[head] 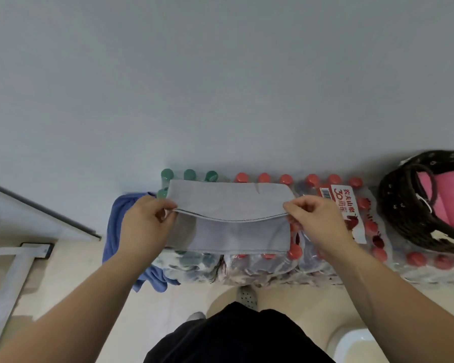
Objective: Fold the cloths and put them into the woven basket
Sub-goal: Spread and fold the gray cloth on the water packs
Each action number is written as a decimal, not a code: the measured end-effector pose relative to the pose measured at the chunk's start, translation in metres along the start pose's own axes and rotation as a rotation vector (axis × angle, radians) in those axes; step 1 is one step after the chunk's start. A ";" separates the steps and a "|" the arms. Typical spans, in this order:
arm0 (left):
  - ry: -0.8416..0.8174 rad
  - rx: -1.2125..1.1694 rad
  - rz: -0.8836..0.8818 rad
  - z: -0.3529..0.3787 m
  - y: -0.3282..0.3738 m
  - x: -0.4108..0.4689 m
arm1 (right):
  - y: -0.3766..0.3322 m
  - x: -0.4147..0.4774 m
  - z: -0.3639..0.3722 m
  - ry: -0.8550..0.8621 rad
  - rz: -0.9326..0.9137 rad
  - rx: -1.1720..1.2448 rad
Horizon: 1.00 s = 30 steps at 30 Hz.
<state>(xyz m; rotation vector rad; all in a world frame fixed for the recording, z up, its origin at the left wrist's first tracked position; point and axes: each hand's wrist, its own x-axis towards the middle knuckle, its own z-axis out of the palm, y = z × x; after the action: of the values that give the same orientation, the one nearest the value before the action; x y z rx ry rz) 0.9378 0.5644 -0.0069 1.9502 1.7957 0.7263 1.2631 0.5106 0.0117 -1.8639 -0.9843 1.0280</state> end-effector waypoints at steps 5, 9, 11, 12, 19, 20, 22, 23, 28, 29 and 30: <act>0.033 0.082 0.130 0.011 -0.024 -0.031 | 0.018 -0.026 0.007 0.064 -0.038 -0.085; 0.043 0.152 0.250 0.014 -0.033 -0.043 | 0.032 -0.037 0.010 0.069 -0.060 -0.191; 0.001 0.220 0.287 0.016 -0.039 -0.045 | 0.040 -0.039 0.012 0.060 -0.069 -0.263; -0.017 0.243 0.292 0.018 -0.042 -0.046 | 0.043 -0.040 0.013 0.046 -0.081 -0.300; -0.114 0.310 0.321 0.015 -0.048 -0.046 | 0.054 -0.046 0.018 -0.056 -0.125 -0.614; -0.127 0.319 0.332 0.014 -0.048 -0.045 | 0.054 -0.045 0.018 -0.056 -0.148 -0.672; -0.111 0.339 0.333 0.012 -0.047 -0.040 | 0.051 -0.042 0.018 -0.020 -0.248 -0.753; -0.089 0.350 0.330 0.012 -0.043 -0.035 | 0.047 -0.039 0.020 0.009 -0.325 -0.779; -0.169 0.462 0.287 0.026 0.004 0.006 | -0.001 -0.015 0.070 -0.073 -0.474 -0.914; -0.234 0.491 0.257 0.034 0.011 0.012 | -0.007 -0.007 0.082 -0.150 -0.420 -0.995; -0.296 0.516 0.232 0.042 0.014 0.016 | -0.007 0.000 0.092 -0.211 -0.387 -1.076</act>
<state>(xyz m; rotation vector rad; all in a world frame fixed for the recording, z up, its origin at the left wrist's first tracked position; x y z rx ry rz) 0.9750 0.5818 -0.0300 2.4666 1.7013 0.0133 1.1794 0.5374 -0.0165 -2.2117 -2.2212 0.4537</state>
